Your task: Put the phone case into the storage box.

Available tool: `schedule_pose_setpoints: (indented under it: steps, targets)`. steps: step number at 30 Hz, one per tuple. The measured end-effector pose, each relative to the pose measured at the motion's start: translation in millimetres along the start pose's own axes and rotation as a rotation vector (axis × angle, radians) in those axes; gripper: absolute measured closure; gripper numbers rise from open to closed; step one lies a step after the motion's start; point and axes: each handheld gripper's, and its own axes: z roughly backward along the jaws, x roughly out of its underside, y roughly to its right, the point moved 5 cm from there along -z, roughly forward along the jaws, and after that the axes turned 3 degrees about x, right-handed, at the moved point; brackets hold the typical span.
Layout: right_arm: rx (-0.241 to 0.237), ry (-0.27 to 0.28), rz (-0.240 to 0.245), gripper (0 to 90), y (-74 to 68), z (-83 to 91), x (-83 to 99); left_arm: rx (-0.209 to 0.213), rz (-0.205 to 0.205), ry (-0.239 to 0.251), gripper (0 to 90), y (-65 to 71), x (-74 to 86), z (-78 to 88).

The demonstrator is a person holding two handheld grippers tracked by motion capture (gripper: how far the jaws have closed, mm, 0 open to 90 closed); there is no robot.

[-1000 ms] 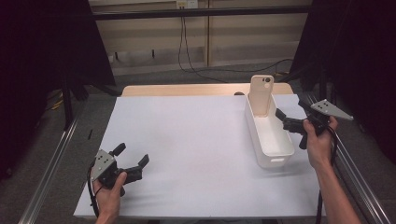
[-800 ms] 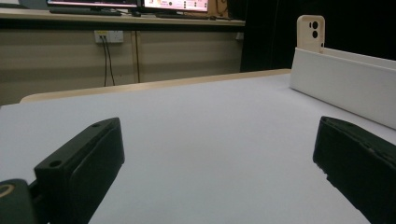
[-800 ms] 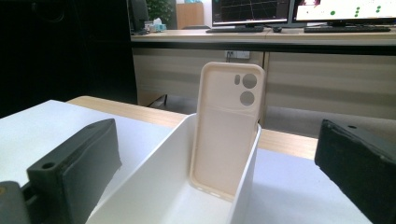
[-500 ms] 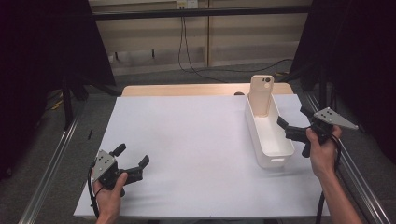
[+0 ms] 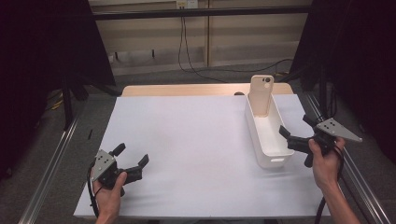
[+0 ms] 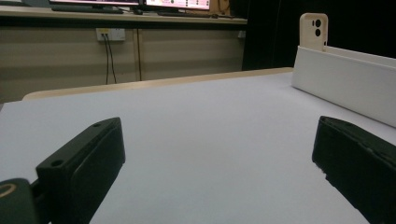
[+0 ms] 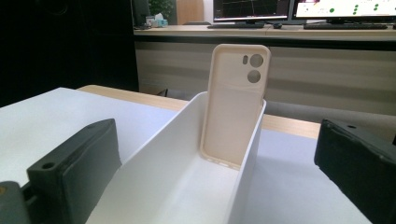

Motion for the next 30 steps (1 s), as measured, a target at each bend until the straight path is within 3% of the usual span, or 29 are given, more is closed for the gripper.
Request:
schedule_pose_setpoints:
  steps: [30]
  targets:
    - [0.017,0.005,-0.014,0.1,-22.5,45.1,28.5,-0.016,0.006,-0.001,2.6,-0.8,0.9,11.9]
